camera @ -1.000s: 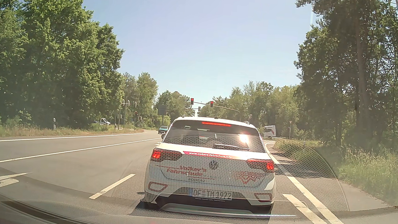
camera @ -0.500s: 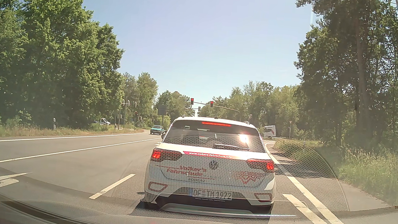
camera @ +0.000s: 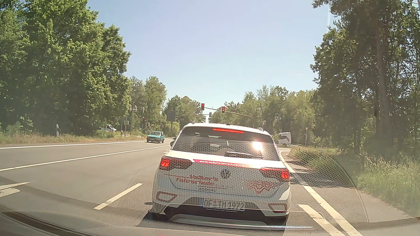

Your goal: Follow the waypoints while adhering to traffic rules and regulations

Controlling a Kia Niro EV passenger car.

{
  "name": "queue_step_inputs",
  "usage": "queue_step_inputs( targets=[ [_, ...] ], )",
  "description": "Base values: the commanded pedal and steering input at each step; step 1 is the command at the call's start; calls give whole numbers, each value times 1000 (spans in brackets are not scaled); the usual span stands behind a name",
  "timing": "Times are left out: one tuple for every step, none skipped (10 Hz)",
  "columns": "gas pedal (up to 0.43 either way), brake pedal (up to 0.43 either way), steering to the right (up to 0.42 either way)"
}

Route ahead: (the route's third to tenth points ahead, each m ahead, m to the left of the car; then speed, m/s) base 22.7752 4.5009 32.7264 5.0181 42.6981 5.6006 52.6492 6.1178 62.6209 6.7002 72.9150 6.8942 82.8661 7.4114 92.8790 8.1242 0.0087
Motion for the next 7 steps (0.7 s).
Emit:
queue_step_inputs(
  targets=[
    [0, 274, -4],
    [0, 274, -4],
    [0, 274, -3],
    [0, 274, -3],
    [0, 274, -4],
    [0, 274, -4],
    [0, 274, -3]
  ],
)
